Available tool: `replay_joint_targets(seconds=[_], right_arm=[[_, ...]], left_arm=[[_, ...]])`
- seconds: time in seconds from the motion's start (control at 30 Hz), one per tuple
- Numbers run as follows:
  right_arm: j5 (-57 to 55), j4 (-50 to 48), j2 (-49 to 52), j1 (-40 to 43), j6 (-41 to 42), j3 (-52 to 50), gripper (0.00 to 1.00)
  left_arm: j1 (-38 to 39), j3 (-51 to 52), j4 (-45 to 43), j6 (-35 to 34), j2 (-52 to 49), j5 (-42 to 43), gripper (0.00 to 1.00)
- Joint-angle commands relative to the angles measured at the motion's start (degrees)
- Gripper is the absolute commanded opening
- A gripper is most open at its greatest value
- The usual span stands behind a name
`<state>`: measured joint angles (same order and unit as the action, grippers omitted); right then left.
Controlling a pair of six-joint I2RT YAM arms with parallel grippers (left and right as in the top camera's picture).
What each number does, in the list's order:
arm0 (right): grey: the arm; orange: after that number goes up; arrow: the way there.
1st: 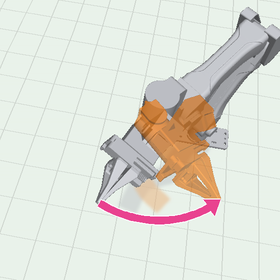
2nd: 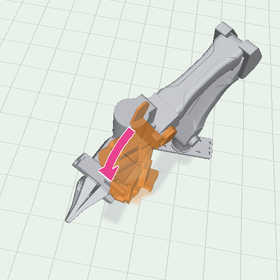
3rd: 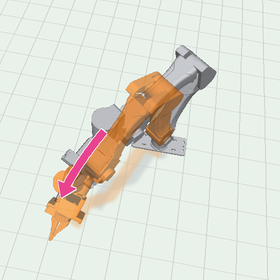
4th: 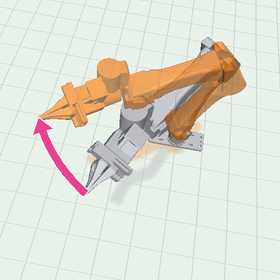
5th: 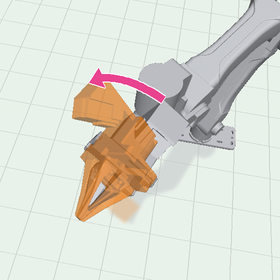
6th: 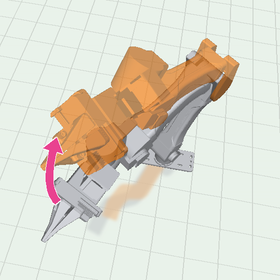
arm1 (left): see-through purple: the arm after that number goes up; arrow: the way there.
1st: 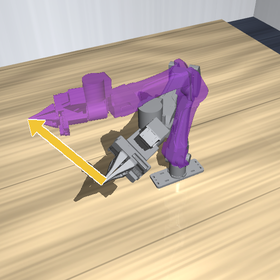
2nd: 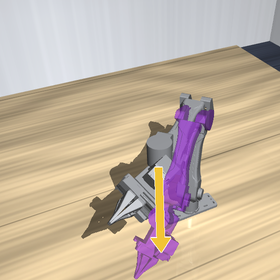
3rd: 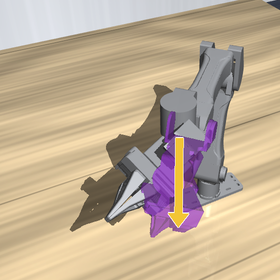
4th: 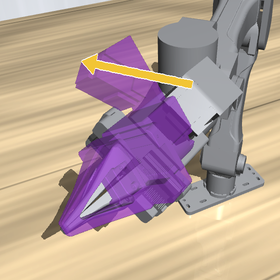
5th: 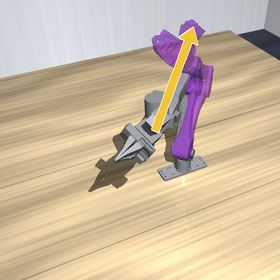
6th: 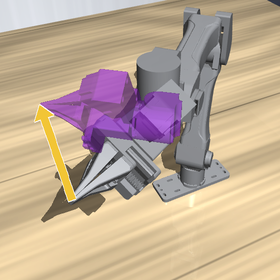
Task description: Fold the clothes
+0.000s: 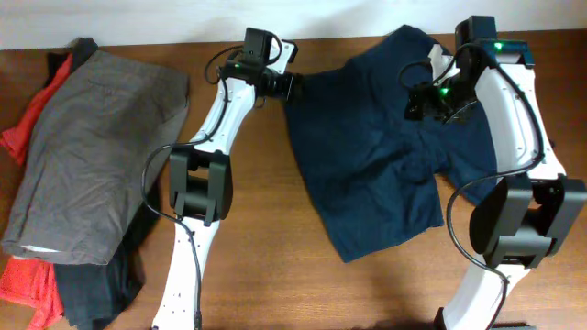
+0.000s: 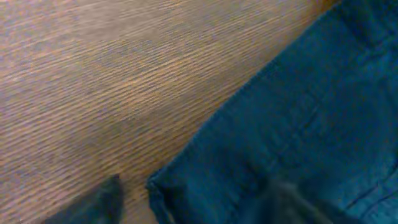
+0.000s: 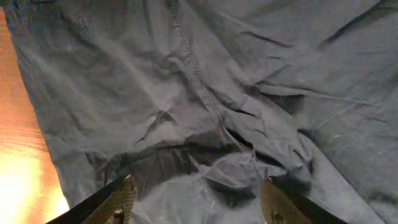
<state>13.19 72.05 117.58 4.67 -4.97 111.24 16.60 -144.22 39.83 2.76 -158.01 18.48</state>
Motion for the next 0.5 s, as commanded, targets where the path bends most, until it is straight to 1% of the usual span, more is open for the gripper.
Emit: replay_joint_targets(seconds=[0.0,0.03,0.1,0.13,0.17,0.23,0.27,0.3,0.37,0.43,0.47], right_arm=[[0.4,0.2,-1.2,-1.0,-0.6,0.9,0.7],[0.4,0.2,-1.2,-1.0,-0.6,0.9,0.7],[0.4,0.2,-1.2,-1.0,-0.6,0.9,0.7],[0.4,0.2,-1.2,-1.0,-0.6,0.9,0.7],[0.4,0.2,-1.2,-1.0,-0.6,0.9,0.69],[0.4,0.2,-1.2,-1.0,-0.6,0.9,0.7],[0.4,0.2,-1.2,-1.0,-0.6,0.9,0.7],[0.7,0.2,-1.2,-1.0,-0.6,0.9,0.7],[1.6,0.2,-1.2,-1.0,-0.6,0.9,0.7],[1.9,-0.2,-1.1,-1.0,-0.5,0.9,0.7],[2.1,-0.5,-1.0,-1.2,-0.5,0.7,0.7]], left_arm=[[0.9,-0.2,-0.4,2.3,-2.0,-0.9,0.46],[1.2,-0.2,-0.3,2.9,-2.2,-0.9,0.41],[1.8,-0.2,-0.3,3.4,-2.5,-1.2,0.23],[2.1,-0.2,-0.1,3.4,-2.5,-2.8,0.09],[2.1,-0.2,0.1,3.3,-2.5,-4.3,0.01],[2.0,-0.5,1.3,2.5,-2.3,-7.3,0.01],[1.8,-1.0,2.6,1.0,-2.3,-9.8,0.01],[1.3,-2.2,5.7,-0.7,-2.2,-13.5,0.01],[0.5,-4.2,10.3,-2.4,-2.2,-17.6,0.01],[-1.2,-7.7,18.3,-3.0,-2.1,-22.1,0.01],[-2.3,-10.1,23.6,-3.0,-2.1,-24.4,0.01]])
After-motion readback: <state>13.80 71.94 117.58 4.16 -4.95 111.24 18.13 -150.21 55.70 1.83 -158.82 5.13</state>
